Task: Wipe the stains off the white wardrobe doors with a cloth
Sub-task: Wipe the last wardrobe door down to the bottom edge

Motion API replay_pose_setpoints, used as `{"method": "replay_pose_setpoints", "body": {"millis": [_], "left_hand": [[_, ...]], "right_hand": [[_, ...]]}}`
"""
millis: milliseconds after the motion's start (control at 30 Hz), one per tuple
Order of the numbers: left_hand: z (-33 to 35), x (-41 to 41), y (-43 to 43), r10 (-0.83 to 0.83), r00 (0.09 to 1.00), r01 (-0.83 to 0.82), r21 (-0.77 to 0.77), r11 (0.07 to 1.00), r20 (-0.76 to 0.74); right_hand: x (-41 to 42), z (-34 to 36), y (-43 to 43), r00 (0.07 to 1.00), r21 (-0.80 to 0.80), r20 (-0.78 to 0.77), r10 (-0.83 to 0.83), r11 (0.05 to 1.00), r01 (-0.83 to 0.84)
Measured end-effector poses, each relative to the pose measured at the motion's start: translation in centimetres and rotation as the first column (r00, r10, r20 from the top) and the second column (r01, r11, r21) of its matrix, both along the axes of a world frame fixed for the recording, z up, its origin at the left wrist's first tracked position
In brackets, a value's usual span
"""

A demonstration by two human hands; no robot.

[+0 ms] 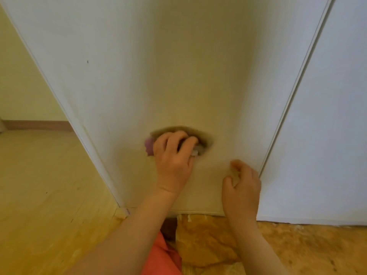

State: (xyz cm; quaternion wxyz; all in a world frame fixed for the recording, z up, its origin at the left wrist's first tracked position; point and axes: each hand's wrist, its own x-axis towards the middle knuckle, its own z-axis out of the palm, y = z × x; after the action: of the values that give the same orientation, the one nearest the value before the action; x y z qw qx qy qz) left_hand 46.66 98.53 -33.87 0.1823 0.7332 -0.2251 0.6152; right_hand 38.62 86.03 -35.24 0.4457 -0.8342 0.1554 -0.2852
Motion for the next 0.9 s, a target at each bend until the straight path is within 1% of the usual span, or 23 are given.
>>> {"method": "replay_pose_setpoints", "body": {"millis": [67,100,133,200,267,300,333,400,467,533,600,633,667,733,767,800,833,900], "left_hand": [[4.1,0.6,-0.2,0.004,0.999,0.005,-0.159,0.987,0.051],[5.0,0.9,-0.2,0.006,0.998,0.007,-0.202,0.979,0.066],[4.9,0.9,-0.3,0.016,0.997,-0.001,-0.203,0.979,0.072],[2.0,0.4,-0.4,0.032,0.999,-0.029,-0.104,0.994,0.031],[-1.6,-0.3,0.2,0.025,0.999,-0.023,0.044,0.999,-0.038],[-2.5,-0.5,0.5,0.019,0.997,-0.012,0.094,0.995,-0.075],[-2.4,-0.7,0.7,0.017,0.995,-0.006,0.115,0.993,-0.099],[0.0,-0.9,0.2,0.02,0.994,-0.01,0.089,0.996,-0.112],[4.0,-0.8,-1.1,0.022,0.994,-0.023,-0.01,1.0,-0.109],[7.7,-0.1,-1.8,0.008,0.995,-0.018,-0.101,0.995,-0.103],[8.0,0.5,-1.2,0.022,0.997,-0.027,-0.067,0.997,-0.074],[6.3,0.4,-0.5,0.033,0.997,-0.035,-0.021,0.999,-0.069],[4.2,0.1,0.3,0.053,0.995,-0.049,0.038,0.998,-0.088],[-0.4,-1.6,2.1,0.13,0.974,-0.096,0.184,0.978,-0.184],[-1.4,-2.1,3.0,0.161,0.964,-0.107,0.245,0.964,-0.212],[-1.2,-2.0,3.5,0.171,0.961,-0.108,0.273,0.956,-0.217],[0.3,-1.5,3.6,0.172,0.968,-0.123,0.252,0.96,-0.185],[5.2,-0.3,3.3,0.164,0.977,-0.149,0.115,0.982,-0.138]], "right_hand": [[0.3,1.2,0.5,0.987,-0.215,0.156,-0.048,0.973,0.082],[0.5,1.5,0.7,0.977,-0.318,0.206,-0.049,0.941,0.114],[0.7,1.8,1.0,0.975,-0.396,0.221,-0.038,0.91,0.125],[1.1,1.7,1.3,0.983,-0.482,0.182,-0.014,0.87,0.102],[1.3,1.4,1.3,0.988,-0.533,0.154,-0.02,0.84,0.101],[1.4,1.3,1.2,0.989,-0.558,0.146,-0.027,0.823,0.105],[1.4,1.2,1.1,0.99,-0.571,0.141,-0.03,0.814,0.106],[1.5,1.6,1.3,0.987,-0.557,0.157,-0.033,0.823,0.116],[1.9,2.8,1.8,0.983,-0.544,0.183,-0.022,0.83,0.12],[2.8,5.1,2.2,0.968,-0.55,0.25,0.006,0.824,0.137],[3.6,7.5,2.5,0.954,-0.53,0.301,0.012,0.833,0.157],[3.7,8.1,2.6,0.948,-0.514,0.319,0.008,0.842,0.166],[3.8,8.6,2.7,0.942,-0.511,0.337,0.007,0.841,0.177],[3.4,7.9,3.1,0.947,-0.551,0.321,0.01,0.815,0.178],[3.2,7.3,3.2,0.95,-0.581,0.311,0.015,0.794,0.178],[3.0,6.8,3.2,0.951,-0.598,0.31,0.016,0.781,0.182],[3.1,6.7,3.1,0.948,-0.603,0.318,0.014,0.775,0.191],[3.5,7.0,3.3,0.941,-0.595,0.338,0.005,0.776,0.21]]}}
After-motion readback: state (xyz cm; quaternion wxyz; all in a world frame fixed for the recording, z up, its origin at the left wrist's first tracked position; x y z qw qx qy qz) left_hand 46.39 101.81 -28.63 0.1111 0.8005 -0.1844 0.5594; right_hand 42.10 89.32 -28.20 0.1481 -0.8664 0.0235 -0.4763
